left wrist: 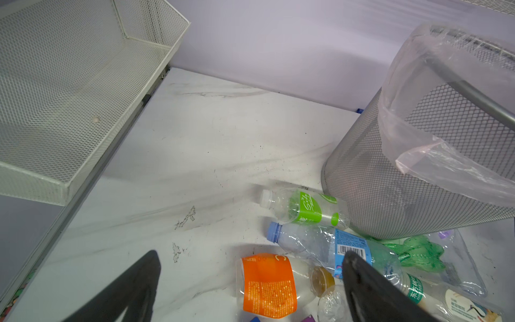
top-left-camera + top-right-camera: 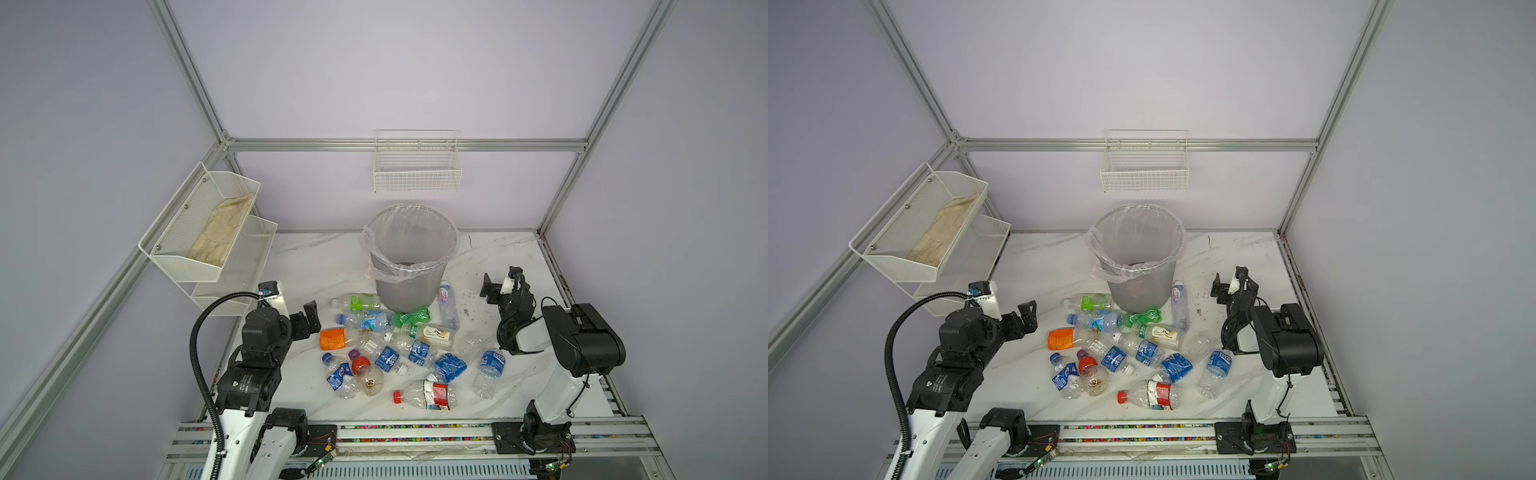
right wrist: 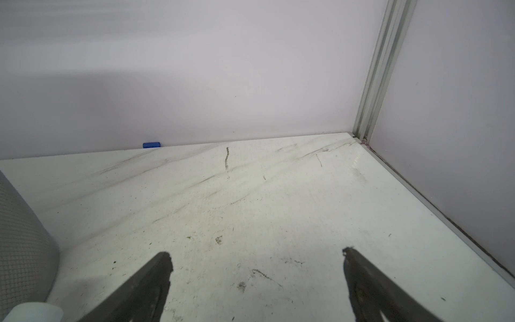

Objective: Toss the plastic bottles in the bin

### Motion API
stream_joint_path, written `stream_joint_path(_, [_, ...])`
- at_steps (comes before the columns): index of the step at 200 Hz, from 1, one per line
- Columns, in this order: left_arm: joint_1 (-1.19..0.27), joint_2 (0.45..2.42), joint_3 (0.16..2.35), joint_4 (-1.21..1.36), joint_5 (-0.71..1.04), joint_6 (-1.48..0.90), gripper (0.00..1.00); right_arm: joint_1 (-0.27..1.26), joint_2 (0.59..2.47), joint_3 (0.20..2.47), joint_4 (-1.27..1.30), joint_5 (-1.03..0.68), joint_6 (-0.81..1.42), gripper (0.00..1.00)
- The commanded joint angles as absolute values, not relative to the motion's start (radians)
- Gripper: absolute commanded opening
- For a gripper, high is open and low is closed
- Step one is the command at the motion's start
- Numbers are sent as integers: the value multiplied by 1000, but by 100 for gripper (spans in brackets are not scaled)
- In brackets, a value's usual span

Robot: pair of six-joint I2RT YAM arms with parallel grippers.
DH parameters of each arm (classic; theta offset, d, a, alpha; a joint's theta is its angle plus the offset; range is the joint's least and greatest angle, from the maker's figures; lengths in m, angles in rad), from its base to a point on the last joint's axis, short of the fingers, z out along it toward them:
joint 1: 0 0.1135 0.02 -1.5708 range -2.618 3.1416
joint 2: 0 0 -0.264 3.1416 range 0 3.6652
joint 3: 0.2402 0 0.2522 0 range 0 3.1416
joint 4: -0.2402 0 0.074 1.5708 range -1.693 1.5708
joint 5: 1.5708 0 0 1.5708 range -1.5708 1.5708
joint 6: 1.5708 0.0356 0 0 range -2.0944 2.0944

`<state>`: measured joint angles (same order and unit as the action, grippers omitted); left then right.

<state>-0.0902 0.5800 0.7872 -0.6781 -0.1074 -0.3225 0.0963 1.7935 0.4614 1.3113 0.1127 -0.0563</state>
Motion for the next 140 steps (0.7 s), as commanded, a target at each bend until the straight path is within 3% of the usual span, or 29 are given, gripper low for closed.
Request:
stream_joint_path(1, [-122, 551, 756, -703, -70, -369, 100, 92, 1782, 468, 1331, 108, -65, 98])
stream_joint_path(36, [-204, 516, 742, -718, -129, -385, 100, 97, 1752, 477, 1300, 163, -58, 97])
stream_joint_path(77, [-249, 538, 744, -720, -162, -392, 100, 185, 1391, 547, 971, 244, -125, 98])
stream_joint_path(94, [-249, 535, 743, -718, -164, -394, 100, 241, 1222, 678, 648, 343, -15, 97])
stream_joint_path(108, [-249, 531, 742, -716, -163, -396, 100, 237, 1149, 902, 75, 396, 400, 97])
stream_joint_path(117, [-249, 528, 739, -714, -164, -396, 100, 236, 1130, 989, -149, 470, 593, 97])
stream_joint_path(129, [-250, 529, 740, -715, -164, -396, 100, 203, 1108, 1033, -239, 256, 588, 98])
stream_joint_path(140, [-250, 530, 740, -715, -165, -396, 100, 202, 1113, 1080, -364, 180, 621, 97])
